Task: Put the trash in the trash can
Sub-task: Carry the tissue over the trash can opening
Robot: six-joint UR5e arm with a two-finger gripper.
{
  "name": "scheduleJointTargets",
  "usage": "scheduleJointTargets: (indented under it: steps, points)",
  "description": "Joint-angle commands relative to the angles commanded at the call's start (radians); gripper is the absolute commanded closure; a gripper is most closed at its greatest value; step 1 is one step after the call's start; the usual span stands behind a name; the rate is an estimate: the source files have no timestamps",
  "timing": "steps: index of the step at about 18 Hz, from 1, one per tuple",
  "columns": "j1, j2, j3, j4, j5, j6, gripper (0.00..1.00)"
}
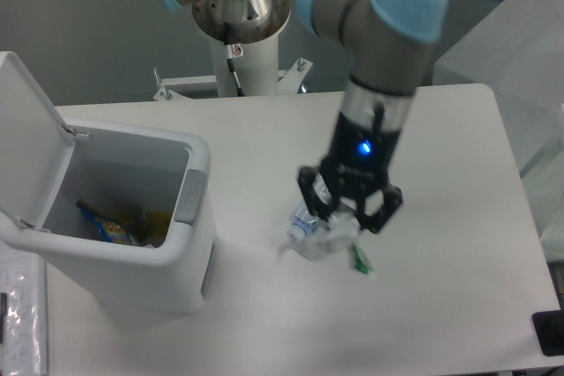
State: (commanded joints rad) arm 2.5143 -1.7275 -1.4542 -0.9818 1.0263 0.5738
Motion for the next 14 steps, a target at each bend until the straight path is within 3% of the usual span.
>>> scheduleJointTargets:
  steps: [6,9,11,12,14]
  points:
    - [-0.126,0.083,-0.009,0.002,-0.019,-0.067,0.74]
    - [-0.166,0.082,-0.054,0.012,-0.017,-0.058,0.52]
    - [-0.202,0.078,-0.089,0.029,-0.009,-0.046,0.16]
    - [-0.206,0.074,-0.101,0.043,-0.008,-0.032,0.04]
    - [-0.212,0.063,-0.127,0.063,-0.008,-0.026,0.0]
